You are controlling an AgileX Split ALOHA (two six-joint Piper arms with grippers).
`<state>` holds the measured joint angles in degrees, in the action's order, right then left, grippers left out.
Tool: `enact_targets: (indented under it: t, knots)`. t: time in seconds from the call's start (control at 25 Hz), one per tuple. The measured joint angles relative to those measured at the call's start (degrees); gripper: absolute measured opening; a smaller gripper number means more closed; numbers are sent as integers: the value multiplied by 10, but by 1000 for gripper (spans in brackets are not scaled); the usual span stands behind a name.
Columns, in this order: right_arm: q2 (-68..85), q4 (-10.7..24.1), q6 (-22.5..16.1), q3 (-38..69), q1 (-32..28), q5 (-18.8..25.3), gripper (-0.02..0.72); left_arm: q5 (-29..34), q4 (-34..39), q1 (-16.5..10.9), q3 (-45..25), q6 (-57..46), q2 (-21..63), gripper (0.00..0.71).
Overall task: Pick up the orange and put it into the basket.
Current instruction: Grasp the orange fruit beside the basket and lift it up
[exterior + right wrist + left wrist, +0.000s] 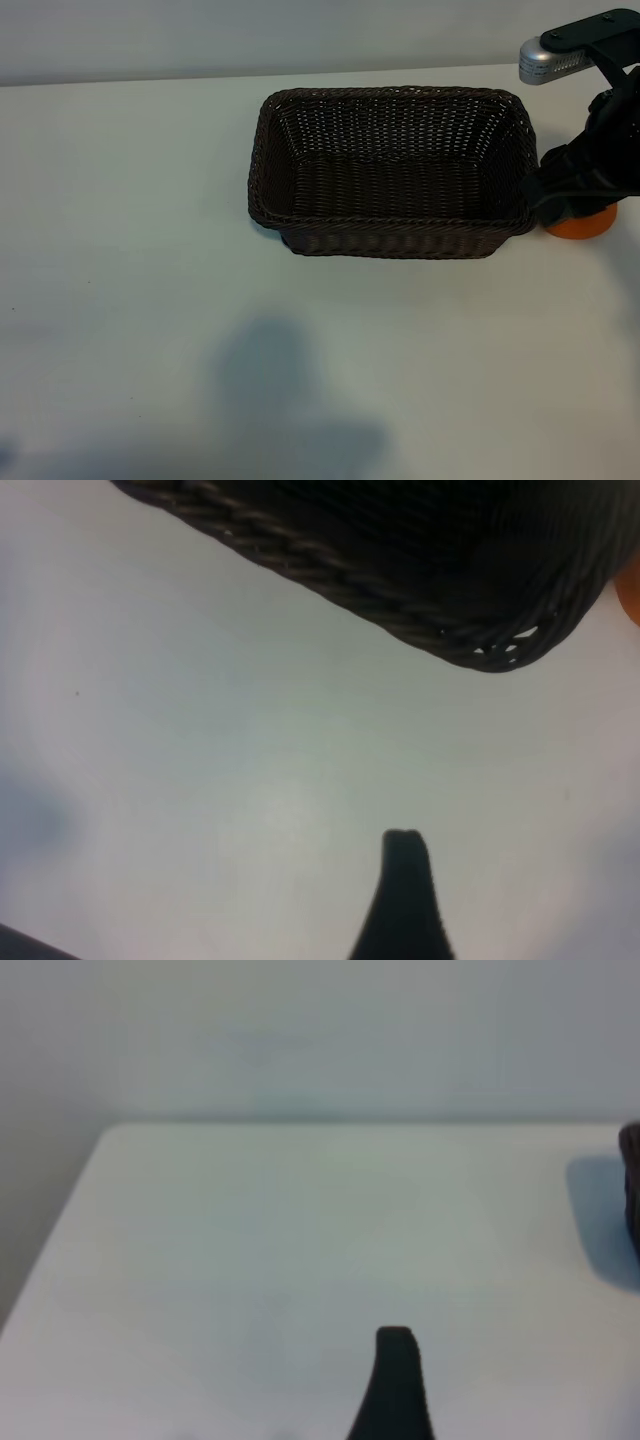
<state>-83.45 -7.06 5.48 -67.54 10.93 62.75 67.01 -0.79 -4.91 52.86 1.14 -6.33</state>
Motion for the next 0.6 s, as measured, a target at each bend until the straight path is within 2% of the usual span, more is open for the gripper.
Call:
enact_targets:
  t: [0.32,0.6]
  knots:
    - [0,0,1,0,0,-1,535,0,-6,0,-169,1,33,596]
    - [0,0,1,0,0,0,535,-8,-7,0,-225,0,34,596]
